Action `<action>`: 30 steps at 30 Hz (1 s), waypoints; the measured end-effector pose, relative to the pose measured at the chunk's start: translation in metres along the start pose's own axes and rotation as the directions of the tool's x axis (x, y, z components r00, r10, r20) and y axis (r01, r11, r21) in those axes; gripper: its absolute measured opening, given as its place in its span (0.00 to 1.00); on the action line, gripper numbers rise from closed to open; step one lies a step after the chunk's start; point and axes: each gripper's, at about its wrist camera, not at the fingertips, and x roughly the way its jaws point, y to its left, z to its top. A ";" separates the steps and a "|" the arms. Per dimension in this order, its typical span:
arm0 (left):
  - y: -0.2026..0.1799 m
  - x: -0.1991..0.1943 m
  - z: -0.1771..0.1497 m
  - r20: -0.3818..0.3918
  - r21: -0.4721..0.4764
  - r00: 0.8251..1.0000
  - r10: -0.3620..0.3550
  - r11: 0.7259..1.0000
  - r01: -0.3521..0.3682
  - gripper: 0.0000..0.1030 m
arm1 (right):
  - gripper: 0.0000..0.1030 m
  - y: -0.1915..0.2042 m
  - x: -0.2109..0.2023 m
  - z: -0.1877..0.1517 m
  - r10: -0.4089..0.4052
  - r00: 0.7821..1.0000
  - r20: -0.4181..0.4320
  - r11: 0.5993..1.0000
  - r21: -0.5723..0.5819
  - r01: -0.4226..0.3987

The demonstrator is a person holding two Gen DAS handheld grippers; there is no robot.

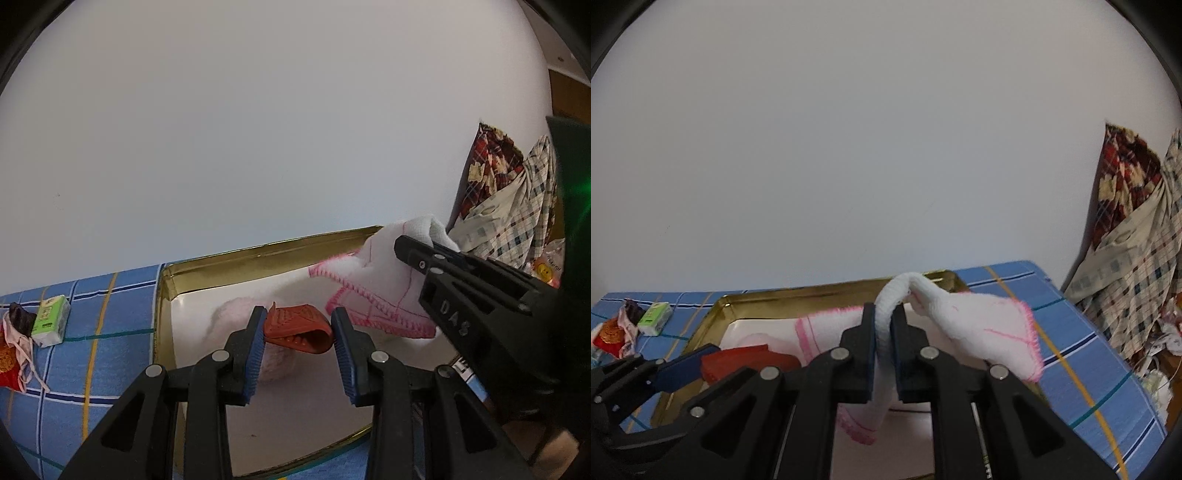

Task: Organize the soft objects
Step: 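Carry the towel and orange cloth into the gold tin and release both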

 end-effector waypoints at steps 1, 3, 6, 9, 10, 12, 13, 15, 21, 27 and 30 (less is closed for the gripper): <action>0.000 0.001 -0.001 -0.001 0.004 1.000 0.011 1.000 -0.011 0.38 | 0.17 -0.002 0.000 0.000 0.010 1.000 -0.005 1.000 0.015 -0.010; 0.001 0.000 -0.003 -0.001 0.001 1.000 0.012 1.000 -0.012 0.41 | 0.35 -0.006 -0.004 0.003 0.006 1.000 0.004 0.999 0.047 -0.006; 0.007 -0.011 -0.002 0.041 -0.014 0.999 0.010 1.000 -0.009 0.76 | 0.70 -0.019 -0.022 0.008 -0.023 0.995 0.097 0.992 0.125 0.010; 0.016 -0.030 0.001 0.137 -0.046 0.988 0.069 0.997 -0.064 0.90 | 0.91 -0.032 -0.045 0.010 -0.111 0.970 0.216 0.974 0.217 0.063; 0.019 -0.034 0.002 0.152 -0.048 0.985 0.082 0.996 -0.076 0.90 | 0.93 -0.035 -0.050 0.011 -0.145 0.959 0.243 0.968 0.234 0.087; 0.029 -0.039 0.003 0.164 -0.060 0.979 0.122 0.992 -0.113 0.90 | 0.95 -0.040 -0.059 0.012 -0.214 0.935 0.282 0.955 0.260 0.140; 0.033 -0.040 0.003 0.164 -0.072 0.976 0.145 0.988 -0.135 0.90 | 0.97 -0.041 -0.060 0.013 -0.225 0.931 0.288 0.952 0.270 0.146; 0.046 -0.041 0.002 0.153 -0.097 0.969 0.195 0.979 -0.182 0.90 | 0.97 -0.046 -0.061 0.013 -0.228 0.930 0.289 0.944 0.298 0.139; 0.077 -0.049 -0.006 0.161 -0.151 0.929 0.332 0.939 -0.310 0.90 | 0.97 -0.047 -0.068 0.012 -0.253 0.921 0.295 0.937 0.312 0.158; 0.089 -0.052 -0.016 0.154 -0.160 0.910 0.385 0.918 -0.362 0.90 | 0.98 -0.044 -0.077 0.005 -0.316 0.885 0.342 0.927 0.308 0.212; 0.088 -0.055 -0.024 0.171 -0.111 0.887 0.430 0.903 -0.416 0.90 | 0.98 -0.035 -0.076 0.002 -0.305 0.881 0.360 0.936 0.286 0.207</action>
